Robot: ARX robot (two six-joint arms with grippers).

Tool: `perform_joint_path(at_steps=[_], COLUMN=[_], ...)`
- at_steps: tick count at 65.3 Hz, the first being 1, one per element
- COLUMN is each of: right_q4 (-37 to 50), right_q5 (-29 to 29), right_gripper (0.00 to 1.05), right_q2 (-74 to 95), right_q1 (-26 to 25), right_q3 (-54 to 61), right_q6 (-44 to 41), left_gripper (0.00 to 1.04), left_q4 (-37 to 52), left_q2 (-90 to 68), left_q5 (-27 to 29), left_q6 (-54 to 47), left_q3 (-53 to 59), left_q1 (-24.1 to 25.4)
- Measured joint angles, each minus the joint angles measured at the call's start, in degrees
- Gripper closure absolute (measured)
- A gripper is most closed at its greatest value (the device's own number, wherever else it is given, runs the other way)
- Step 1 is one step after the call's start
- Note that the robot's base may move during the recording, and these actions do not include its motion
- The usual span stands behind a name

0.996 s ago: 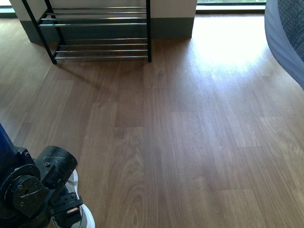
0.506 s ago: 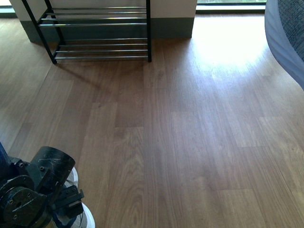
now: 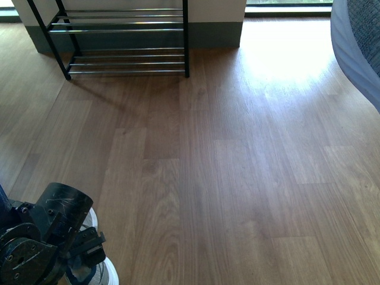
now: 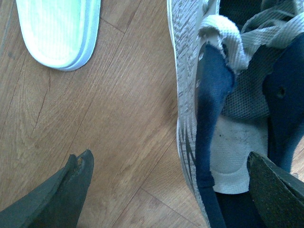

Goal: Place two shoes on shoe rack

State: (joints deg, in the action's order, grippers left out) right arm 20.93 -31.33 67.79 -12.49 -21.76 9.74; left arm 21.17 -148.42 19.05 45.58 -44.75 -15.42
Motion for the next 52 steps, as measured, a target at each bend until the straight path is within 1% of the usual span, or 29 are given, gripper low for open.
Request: perform_joint_path(at_steps=[16,28,37,44,52], right_q4=[0.0,0.0,0.0,0.0,0.0], right_q5=[0.0,0.0,0.0,0.0,0.0], right_gripper=[1.03,1.03,1.03,1.03,1.03], right_q2=[0.0,0.0,0.0,0.0,0.0], right_q1=[0.0,0.0,0.0,0.0,0.0], right_q3=[0.0,0.0,0.0,0.0,0.0], right_q6=[0.0,0.0,0.0,0.0,0.0], left_gripper=[0.09,0.09,0.09,0.09,0.09], left_q4=[-1.9,-0.4,3.1,4.6,4.7], left_q2=[0.0,0.0,0.0,-0.1,-0.1], left_q5=[-0.1,-0.4,0.7,3.5,3.8], left_q6=[-0.4,-1.2,-1.1,-0.3,-0.2], left_q3=[-0.3,-0.3,0.1,0.5,0.7], left_q1=[0.0,0.0,0.0,-0.3,-0.5])
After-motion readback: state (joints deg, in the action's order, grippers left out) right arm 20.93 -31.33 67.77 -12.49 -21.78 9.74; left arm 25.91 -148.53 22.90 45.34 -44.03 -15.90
